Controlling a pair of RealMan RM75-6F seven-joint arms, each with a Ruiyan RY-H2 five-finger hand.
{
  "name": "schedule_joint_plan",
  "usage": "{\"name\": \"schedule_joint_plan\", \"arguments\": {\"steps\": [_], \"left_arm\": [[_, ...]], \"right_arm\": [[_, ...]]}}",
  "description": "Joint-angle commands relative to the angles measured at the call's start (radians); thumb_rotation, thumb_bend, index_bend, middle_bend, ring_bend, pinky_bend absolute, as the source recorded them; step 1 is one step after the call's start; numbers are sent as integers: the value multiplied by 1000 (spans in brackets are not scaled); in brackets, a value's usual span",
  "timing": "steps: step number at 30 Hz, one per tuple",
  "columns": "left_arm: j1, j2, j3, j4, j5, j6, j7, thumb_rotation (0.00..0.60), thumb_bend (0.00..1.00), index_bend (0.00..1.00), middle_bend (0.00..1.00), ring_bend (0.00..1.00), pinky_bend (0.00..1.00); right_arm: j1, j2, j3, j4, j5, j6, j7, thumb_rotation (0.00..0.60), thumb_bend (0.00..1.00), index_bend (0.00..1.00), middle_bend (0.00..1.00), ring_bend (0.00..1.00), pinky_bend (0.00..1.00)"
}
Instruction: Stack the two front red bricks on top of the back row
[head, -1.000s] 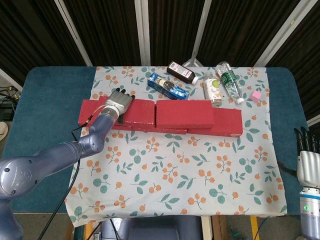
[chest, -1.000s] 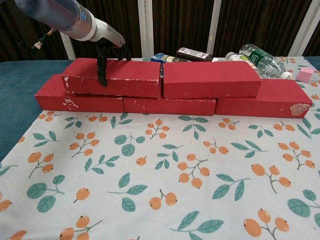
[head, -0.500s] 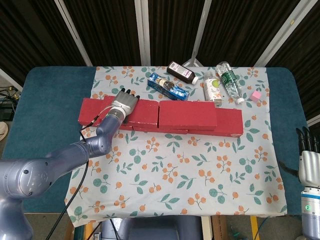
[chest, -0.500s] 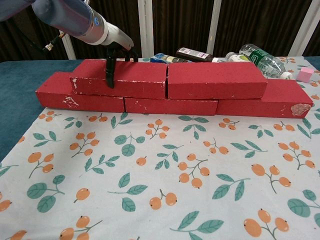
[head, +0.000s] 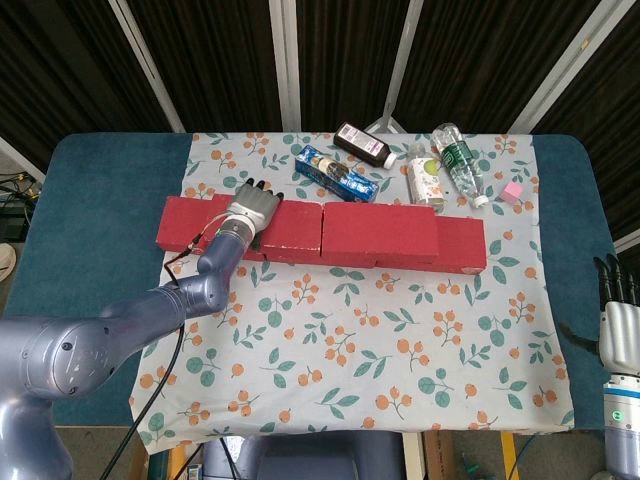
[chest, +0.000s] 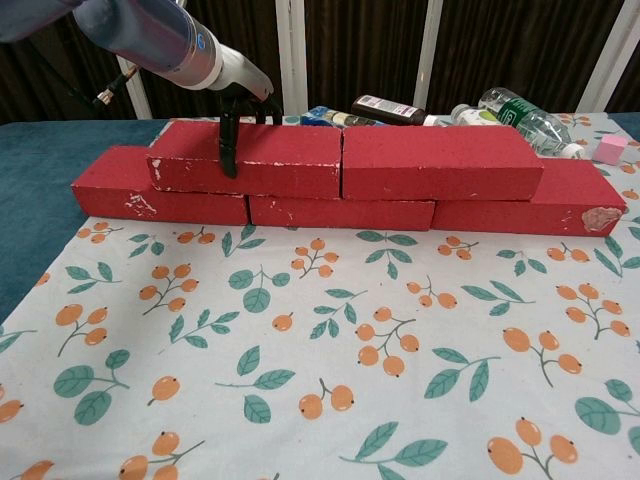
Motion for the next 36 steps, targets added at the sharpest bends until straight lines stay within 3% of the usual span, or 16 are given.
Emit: {"name": "schedule_joint_plan", "arguments": {"steps": [1, 27, 36], "left_arm": [[0, -10, 5, 14, -3, 4, -2, 600, 0, 335, 417, 31, 42], [-12, -35, 23, 34, -23, -11, -4, 600, 0, 303, 398, 31, 41], [-20, -41, 38, 38, -37, -15, -1, 600, 0, 145, 182, 1, 41]], "right_arm": [[-1, 1, 1, 0, 0, 0, 1, 600, 196, 37, 13, 35, 0], [-1, -1, 5, -1, 8, -12, -2, 600, 196, 37, 13, 35, 0], [-1, -4, 6, -2, 8, -10, -8, 600, 195, 37, 13, 35, 0]]}}
